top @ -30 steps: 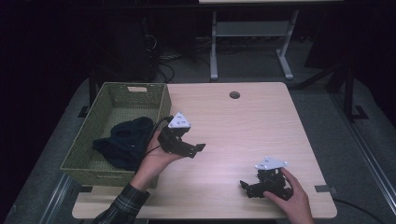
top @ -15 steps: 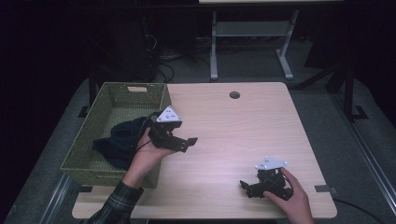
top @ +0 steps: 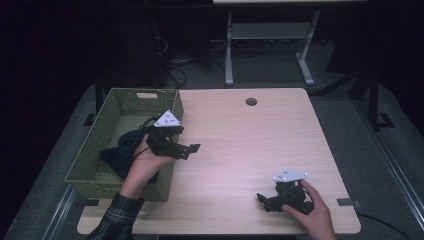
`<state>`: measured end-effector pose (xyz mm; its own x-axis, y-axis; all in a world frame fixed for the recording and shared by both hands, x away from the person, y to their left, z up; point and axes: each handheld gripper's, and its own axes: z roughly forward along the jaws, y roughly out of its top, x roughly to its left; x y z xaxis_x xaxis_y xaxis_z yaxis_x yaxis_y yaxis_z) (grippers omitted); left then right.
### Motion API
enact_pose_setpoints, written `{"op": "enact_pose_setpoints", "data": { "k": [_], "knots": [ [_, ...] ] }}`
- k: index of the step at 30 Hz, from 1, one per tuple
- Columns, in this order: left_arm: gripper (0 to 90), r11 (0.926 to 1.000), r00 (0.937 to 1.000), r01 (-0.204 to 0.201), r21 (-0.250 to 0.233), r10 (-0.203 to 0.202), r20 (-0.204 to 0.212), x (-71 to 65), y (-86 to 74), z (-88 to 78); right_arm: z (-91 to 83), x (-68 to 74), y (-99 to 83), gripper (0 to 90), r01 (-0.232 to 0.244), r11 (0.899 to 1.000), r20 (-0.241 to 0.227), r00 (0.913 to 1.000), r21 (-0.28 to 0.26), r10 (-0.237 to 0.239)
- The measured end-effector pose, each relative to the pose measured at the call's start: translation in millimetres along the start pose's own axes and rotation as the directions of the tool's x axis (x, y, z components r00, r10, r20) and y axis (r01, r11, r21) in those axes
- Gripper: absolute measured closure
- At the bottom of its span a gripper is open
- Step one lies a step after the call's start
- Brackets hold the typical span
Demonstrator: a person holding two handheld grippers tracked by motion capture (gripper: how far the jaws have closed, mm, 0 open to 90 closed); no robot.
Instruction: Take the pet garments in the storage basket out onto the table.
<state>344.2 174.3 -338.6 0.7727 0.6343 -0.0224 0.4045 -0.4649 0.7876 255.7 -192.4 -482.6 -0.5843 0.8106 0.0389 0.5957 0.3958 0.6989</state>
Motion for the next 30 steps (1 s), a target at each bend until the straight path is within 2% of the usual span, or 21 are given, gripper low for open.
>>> {"op": "enact_pose_setpoints", "data": {
  "k": [11, 27, 30],
  "knots": [
    [14.4, 0.9997, 0.9993, 0.022, 0.007, -0.022, -0.030, 15.8, -6.7, -11.7, 0.0, 0.0, 0.0, 0.0, 0.000, 1.000, 0.000, 1.0000, 0.000, 0.000],
    [14.2, 0.9980, 0.9977, 0.059, 0.023, -0.058, -0.036, 36.7, -18.4, -26.9, -0.1, 0.1, 0.0, 0.0, -0.001, 1.000, 0.000, 1.0000, 0.001, 0.001],
    [14.2, 0.9975, 0.9966, 0.069, 0.011, -0.069, -0.046, 42.9, -21.3, -32.7, -0.1, 0.1, 0.0, 0.0, -0.001, 1.000, 0.000, 1.0000, 0.001, 0.001]
  ]
}}
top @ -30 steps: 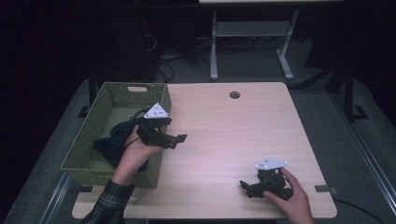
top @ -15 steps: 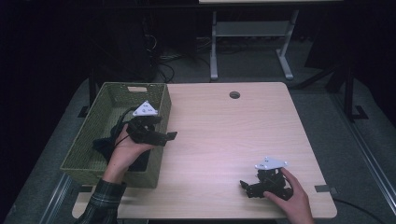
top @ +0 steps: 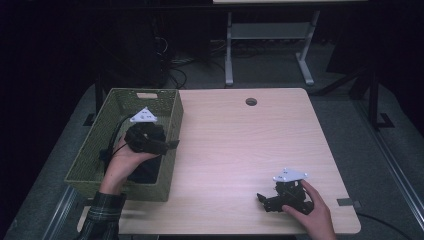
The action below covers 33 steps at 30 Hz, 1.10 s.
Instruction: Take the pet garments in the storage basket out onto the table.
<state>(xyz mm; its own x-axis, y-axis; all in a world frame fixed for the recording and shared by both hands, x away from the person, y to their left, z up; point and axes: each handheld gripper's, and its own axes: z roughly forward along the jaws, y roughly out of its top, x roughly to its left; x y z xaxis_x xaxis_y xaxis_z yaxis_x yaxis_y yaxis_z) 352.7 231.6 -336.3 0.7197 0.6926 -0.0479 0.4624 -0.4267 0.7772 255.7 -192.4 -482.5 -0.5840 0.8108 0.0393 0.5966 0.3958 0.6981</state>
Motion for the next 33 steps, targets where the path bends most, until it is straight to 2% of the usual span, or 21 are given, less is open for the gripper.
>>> {"op": "enact_pose_setpoints", "data": {
  "k": [6, 9, 11, 15, 17, 20, 27, 33],
  "knots": [
    [14.2, 1.0000, 0.9999, -0.004, 0.003, 0.004, -0.015, 8.2, -3.3, -7.5, 0.0, 0.0, 0.0, 0.0, 0.000, 1.000, 0.000, 1.0000, 0.000, 0.000],
    [14.1, 0.9999, 0.9995, 0.014, -0.003, -0.014, -0.028, 13.5, -5.7, -11.8, 0.0, 0.0, 0.0, 0.0, 0.000, 1.000, 0.000, 1.0000, 0.000, 0.000],
    [14.2, 0.9999, 0.9993, 0.010, -0.003, -0.010, -0.037, 17.7, -6.9, -14.8, 0.0, 0.0, 0.0, 0.0, 0.000, 1.000, 0.000, 1.0000, 0.000, 0.000],
    [14.2, 0.9994, 0.9976, 0.033, -0.007, -0.033, -0.060, 25.7, -11.4, -20.8, 0.0, 0.0, 0.0, 0.0, 0.000, 1.000, 0.000, 1.0000, 0.000, 0.000],
    [14.2, 0.9995, 0.9970, 0.031, -0.005, -0.031, -0.070, 29.7, -13.5, -22.7, 0.0, 0.0, 0.0, 0.0, -0.001, 1.000, 0.000, 1.0000, 0.000, 0.001],
    [14.2, 0.9988, 0.9950, 0.050, 0.004, -0.049, -0.087, 37.1, -18.8, -25.0, 0.0, 0.0, 0.0, 0.0, 0.000, 1.000, 0.000, 1.0000, 0.000, 0.000],
    [14.2, 0.9977, 0.9917, 0.061, 0.028, -0.058, -0.114, 48.4, -28.5, -24.5, 0.0, 0.0, 0.0, 0.0, 0.000, 1.000, 0.000, 1.0000, 0.000, 0.000],
    [14.5, 0.9968, 0.9900, 0.057, 0.057, -0.049, -0.132, 57.5, -36.8, -23.0, 0.0, -0.1, 0.0, 0.0, 0.001, 1.000, 0.000, 1.0000, -0.001, -0.001]
  ]
}}
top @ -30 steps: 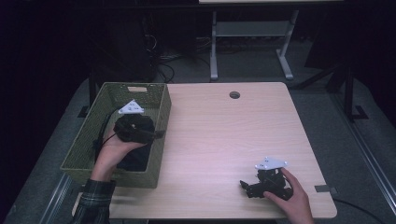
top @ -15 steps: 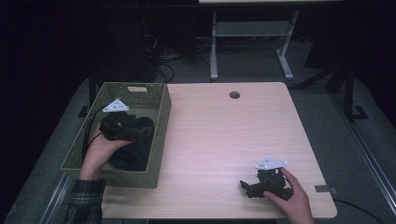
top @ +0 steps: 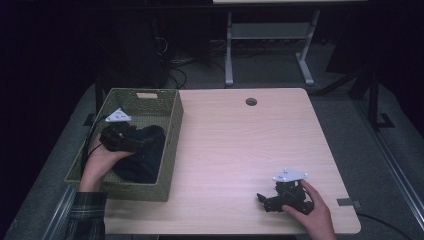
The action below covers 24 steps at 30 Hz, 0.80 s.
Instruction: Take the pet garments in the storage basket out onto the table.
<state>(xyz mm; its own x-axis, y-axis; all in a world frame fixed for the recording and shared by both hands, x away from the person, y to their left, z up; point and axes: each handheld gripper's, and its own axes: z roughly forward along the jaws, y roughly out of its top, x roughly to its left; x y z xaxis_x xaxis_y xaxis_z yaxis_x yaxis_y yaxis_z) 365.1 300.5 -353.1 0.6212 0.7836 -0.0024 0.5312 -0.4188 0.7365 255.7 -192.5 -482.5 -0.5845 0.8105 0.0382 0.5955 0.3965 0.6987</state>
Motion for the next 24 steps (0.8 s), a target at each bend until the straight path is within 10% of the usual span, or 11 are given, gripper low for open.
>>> {"op": "enact_pose_setpoints", "data": {
  "k": [24],
  "knots": [
    [14.4, 0.9867, 0.9991, -0.008, 0.162, 0.001, 0.043, 12.9, -26.0, 34.7, -0.1, 0.1, 0.0, 0.0, -0.002, 1.000, -0.001, 1.0000, 0.001, 0.002]
  ]
}}
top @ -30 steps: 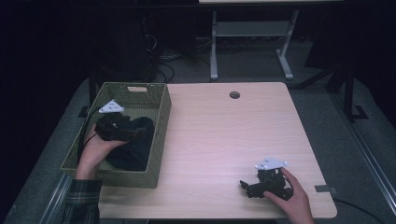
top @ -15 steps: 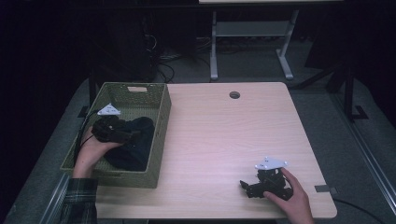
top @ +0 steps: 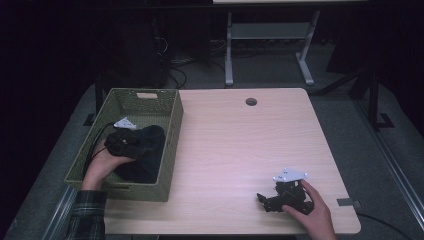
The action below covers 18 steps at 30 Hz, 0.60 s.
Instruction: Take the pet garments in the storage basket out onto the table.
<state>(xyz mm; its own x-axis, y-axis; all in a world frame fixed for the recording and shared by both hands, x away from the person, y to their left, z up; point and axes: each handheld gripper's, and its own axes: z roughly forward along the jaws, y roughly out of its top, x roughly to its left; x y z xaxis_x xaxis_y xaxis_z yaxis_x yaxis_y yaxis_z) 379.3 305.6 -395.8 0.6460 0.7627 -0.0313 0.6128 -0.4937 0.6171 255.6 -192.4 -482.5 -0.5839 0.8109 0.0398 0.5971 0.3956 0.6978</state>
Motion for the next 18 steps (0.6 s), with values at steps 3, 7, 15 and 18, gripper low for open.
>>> {"op": "enact_pose_setpoints", "data": {
  "k": [3, 7, 15, 18],
  "knots": [
    [14.4, 0.9998, 1.0000, -0.008, 0.020, 0.008, 0.003, -0.1, -1.1, 3.6, 0.0, 0.0, 0.0, 0.0, 0.000, 1.000, 0.000, 1.0000, 0.000, 0.000],
    [14.4, 0.9989, 0.9998, -0.011, 0.045, 0.010, 0.020, -0.4, -3.4, 9.2, 0.0, 0.0, 0.0, 0.0, 0.000, 1.000, 0.000, 1.0000, 0.000, 0.000],
    [14.0, 0.9913, 0.9997, -0.022, 0.130, 0.020, 0.017, -2.3, -7.3, 22.0, 0.0, 0.0, 0.0, 0.0, 0.000, 1.000, 0.000, 1.0000, 0.000, 0.000],
    [14.0, 0.9872, 0.9996, -0.028, 0.157, 0.027, 0.010, -3.8, -8.1, 26.2, 0.0, 0.0, 0.0, 0.0, 0.000, 1.000, 0.001, 1.0000, -0.001, 0.000]
  ]
}}
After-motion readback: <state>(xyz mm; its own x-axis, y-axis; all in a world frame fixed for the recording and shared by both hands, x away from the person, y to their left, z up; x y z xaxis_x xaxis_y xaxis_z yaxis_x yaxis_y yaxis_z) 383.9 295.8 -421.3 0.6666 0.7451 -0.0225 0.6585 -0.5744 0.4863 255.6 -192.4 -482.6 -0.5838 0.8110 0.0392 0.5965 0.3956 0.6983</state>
